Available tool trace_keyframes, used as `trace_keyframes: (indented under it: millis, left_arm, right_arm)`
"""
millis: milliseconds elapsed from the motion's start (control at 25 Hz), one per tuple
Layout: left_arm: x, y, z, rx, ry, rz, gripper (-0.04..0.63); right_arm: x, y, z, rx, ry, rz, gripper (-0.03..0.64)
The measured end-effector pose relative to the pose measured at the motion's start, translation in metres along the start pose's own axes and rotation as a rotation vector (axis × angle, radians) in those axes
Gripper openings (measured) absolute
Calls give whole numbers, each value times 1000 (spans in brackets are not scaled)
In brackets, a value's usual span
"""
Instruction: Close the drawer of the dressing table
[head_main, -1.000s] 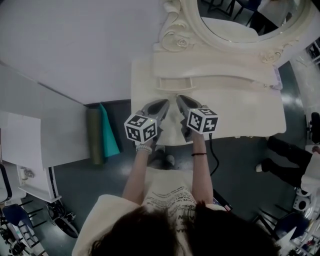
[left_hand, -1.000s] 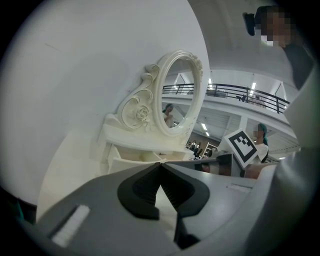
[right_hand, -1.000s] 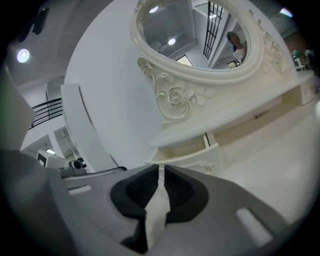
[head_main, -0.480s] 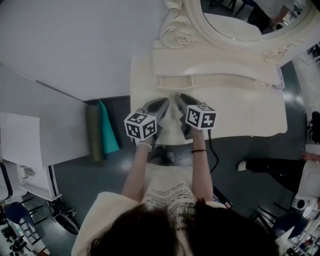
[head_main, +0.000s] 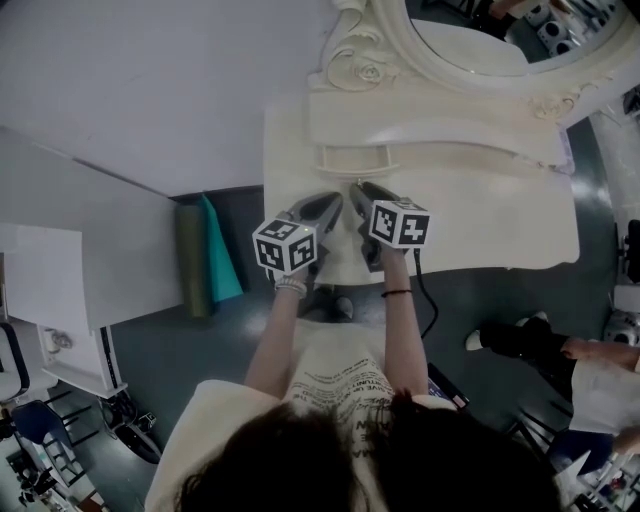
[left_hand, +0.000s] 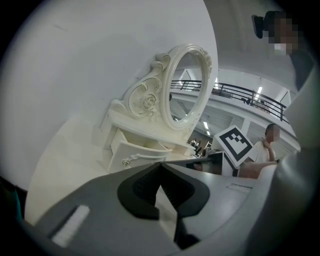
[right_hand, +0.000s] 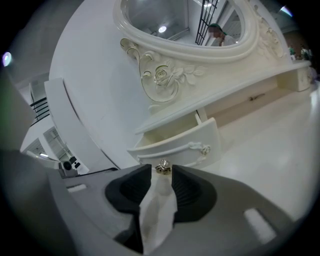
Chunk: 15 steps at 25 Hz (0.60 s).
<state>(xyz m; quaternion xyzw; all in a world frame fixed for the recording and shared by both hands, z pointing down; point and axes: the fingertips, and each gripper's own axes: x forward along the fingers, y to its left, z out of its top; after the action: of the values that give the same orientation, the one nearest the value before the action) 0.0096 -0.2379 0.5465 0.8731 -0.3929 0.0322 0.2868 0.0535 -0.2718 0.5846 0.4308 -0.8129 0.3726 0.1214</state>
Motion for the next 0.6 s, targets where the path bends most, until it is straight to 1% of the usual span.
trace_keyframes:
  millis: [240,360,440,600]
  left_arm:
    - [-4,4,-2,-4,12,1,3]
    - [-5,7,0,-2,11,4,2]
    - [-5,9,1,-3,9,3,2]
    - [-3,11,3,-5,8,-2,2]
  right_arm:
    - [5,1,0,47,1,-8,115]
    - [9,0,0,42,20,-22,111]
    - [9,-1,0,37,28,-38,95]
    - [9,-2,1,39,31,-32,95]
